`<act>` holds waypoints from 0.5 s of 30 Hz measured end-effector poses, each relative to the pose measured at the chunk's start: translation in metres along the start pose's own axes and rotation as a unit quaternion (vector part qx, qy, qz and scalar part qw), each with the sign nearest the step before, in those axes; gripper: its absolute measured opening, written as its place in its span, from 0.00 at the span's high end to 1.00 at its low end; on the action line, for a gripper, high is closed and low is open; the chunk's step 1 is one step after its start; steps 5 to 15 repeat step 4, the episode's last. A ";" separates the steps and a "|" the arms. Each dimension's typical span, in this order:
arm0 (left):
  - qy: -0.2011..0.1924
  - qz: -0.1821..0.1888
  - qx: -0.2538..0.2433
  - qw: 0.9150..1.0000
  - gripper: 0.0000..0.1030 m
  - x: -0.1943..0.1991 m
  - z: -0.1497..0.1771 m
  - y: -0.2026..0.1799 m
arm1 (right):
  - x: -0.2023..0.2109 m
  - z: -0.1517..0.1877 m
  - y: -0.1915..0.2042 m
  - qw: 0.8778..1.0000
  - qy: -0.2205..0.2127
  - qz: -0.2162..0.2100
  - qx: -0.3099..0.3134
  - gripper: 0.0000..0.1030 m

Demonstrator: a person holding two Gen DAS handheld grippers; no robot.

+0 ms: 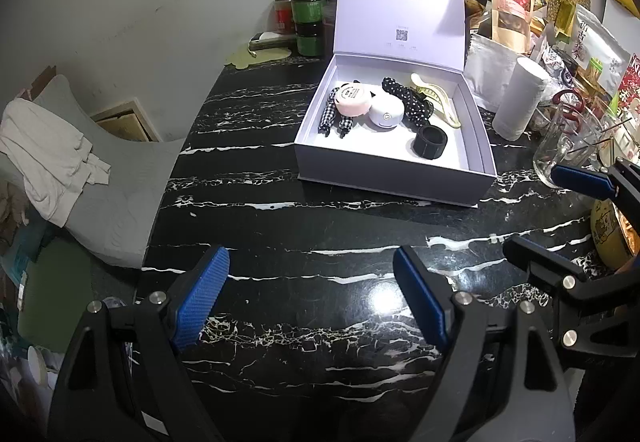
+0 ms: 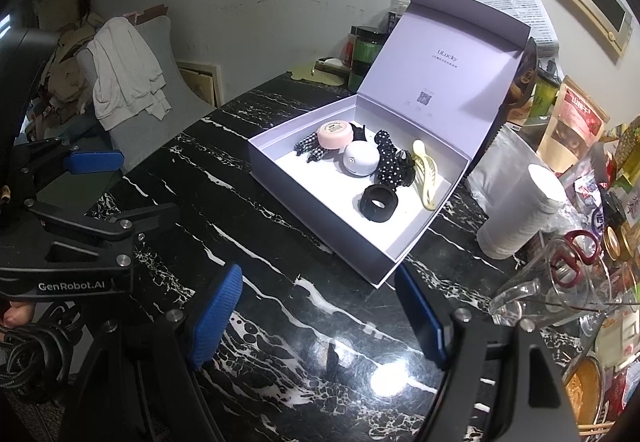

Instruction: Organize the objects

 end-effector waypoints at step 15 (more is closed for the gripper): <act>-0.001 -0.001 0.000 1.000 0.19 0.000 0.000 0.000 | -0.002 0.000 0.000 1.000 0.002 0.000 0.001 0.23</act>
Point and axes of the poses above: each gripper's, at about its wrist camera, not at the fingertips, and x roughly against the way its jaws point, y to its left, z to its underside, the point moved 3 cm from there along -x, roughly the way its jaws point, and after that the axes turned 12 degrees about x, right-handed, at the moved point
